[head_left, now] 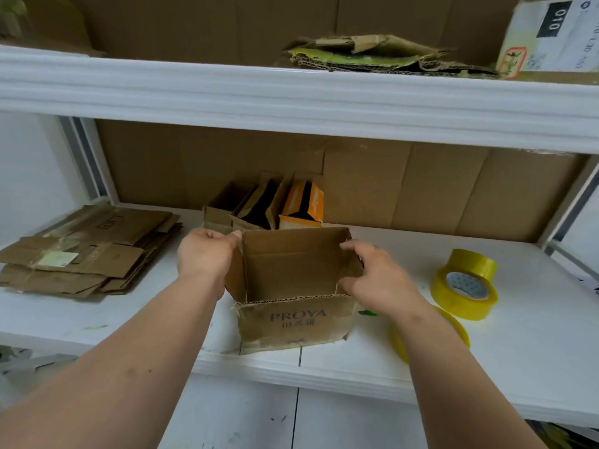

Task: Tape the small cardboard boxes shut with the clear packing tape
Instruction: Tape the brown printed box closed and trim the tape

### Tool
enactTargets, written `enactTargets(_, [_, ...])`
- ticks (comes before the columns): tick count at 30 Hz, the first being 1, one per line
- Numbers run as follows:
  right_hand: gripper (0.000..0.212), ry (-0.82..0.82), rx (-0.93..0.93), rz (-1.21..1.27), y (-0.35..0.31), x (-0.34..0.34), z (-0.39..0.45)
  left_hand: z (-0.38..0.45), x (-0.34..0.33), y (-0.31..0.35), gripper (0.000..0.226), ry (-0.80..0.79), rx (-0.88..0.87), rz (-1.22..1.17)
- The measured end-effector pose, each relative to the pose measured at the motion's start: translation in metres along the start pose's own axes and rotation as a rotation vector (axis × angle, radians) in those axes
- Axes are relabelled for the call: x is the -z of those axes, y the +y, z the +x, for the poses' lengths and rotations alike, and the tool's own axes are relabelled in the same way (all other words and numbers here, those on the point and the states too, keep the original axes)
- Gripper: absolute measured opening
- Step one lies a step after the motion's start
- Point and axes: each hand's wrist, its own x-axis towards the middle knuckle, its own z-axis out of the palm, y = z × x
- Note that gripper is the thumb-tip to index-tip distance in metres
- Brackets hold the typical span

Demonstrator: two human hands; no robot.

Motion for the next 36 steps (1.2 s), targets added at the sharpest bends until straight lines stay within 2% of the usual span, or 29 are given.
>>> enactTargets(4, [0.087,-0.001,0.096,0.076,0.009,-0.009,0.003,0.000,-0.010,-0.003,0.027,-0.072,-0.056,0.032])
enactTargets(6, [0.088,-0.006,0.083,0.115,0.011,-0.011,0.007,-0.003,-0.016,-0.004,0.024,-0.107,-0.111,0.061])
enactTargets(9, [0.060,-0.077,0.070,0.069,0.010,-0.011,0.014,0.003,-0.023,-0.003,0.020,-0.066,-0.143,0.074])
enactTargets(12, [0.043,-0.109,0.079,0.083,0.009,-0.012,0.014,0.011,-0.025,-0.002,0.015,-0.049,-0.073,0.018])
enactTargets(15, [0.034,-0.079,0.066,0.110,0.012,-0.013,0.014,0.012,-0.024,-0.007,0.014,-0.139,-0.062,0.045])
enactTargets(18, [0.031,-0.080,0.040,0.147,0.019,-0.011,0.014,0.014,-0.013,-0.014,0.005,-0.300,-0.152,0.166])
enactTargets(21, [0.075,-0.153,0.011,0.270,0.027,-0.005,0.014,0.004,-0.001,-0.011,0.023,-0.525,-0.244,0.323])
enactTargets(23, [0.084,-0.209,0.016,0.323,0.030,-0.002,0.015,-0.010,0.005,-0.005,0.050,-0.691,-0.233,0.423])
enactTargets(25, [0.083,-0.228,0.003,0.371,0.033,0.001,0.014,-0.015,0.014,-0.001,0.078,-0.810,-0.148,0.407])
enactTargets(26, [0.077,-0.207,0.002,0.370,0.034,0.000,0.013,-0.012,0.020,-0.001,0.089,-0.856,-0.106,0.372])
enactTargets(28, [0.056,-0.108,0.013,0.357,0.034,-0.005,0.013,-0.006,0.032,-0.003,0.101,-0.935,-0.127,0.360])
enactTargets(30, [0.047,0.015,0.017,0.334,0.034,-0.013,0.015,-0.003,0.036,-0.008,0.090,-0.926,-0.172,0.337])
enactTargets(33, [0.047,0.126,0.007,0.294,0.031,-0.026,0.023,-0.002,0.026,-0.024,0.058,-0.692,-0.224,0.219])
enactTargets(34, [0.051,0.144,0.009,0.279,0.030,-0.028,0.025,-0.003,0.023,-0.029,0.059,-0.585,-0.259,0.202])
enactTargets(36, [0.066,0.161,0.012,0.231,0.029,-0.030,0.028,-0.005,0.019,-0.033,0.081,-0.443,-0.311,0.228])
